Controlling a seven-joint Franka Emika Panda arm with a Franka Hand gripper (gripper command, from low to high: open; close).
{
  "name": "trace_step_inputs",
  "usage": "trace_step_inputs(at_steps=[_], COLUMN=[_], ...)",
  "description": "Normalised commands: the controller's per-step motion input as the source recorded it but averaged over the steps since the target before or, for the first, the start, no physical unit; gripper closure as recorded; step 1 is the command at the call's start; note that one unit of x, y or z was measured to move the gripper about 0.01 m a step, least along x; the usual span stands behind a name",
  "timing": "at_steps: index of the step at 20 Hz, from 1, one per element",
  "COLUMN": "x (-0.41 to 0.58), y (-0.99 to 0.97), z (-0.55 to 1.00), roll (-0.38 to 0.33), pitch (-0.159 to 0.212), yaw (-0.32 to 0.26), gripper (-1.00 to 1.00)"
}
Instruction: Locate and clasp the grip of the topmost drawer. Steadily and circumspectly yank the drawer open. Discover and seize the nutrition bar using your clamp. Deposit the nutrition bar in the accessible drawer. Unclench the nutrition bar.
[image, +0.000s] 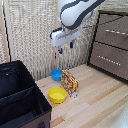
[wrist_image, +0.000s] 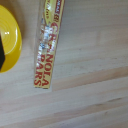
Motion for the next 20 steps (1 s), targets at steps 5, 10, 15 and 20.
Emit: trace_step_inputs(at_steps=[5,10,15,20], x=[0.142,0.223,0.251,0.234], y=[-0.01,0.0,0.03,0.11], z=[0.16,0.18,0.23,0.3], roll=[-0.345,-0.354,-0.356,-0.342], pitch=[0.001,0.012,0.028,0.044], yaw=[0.071,0.032,-0.001,-0.085], gripper=[-1.0,-1.0,-1.0,-1.0])
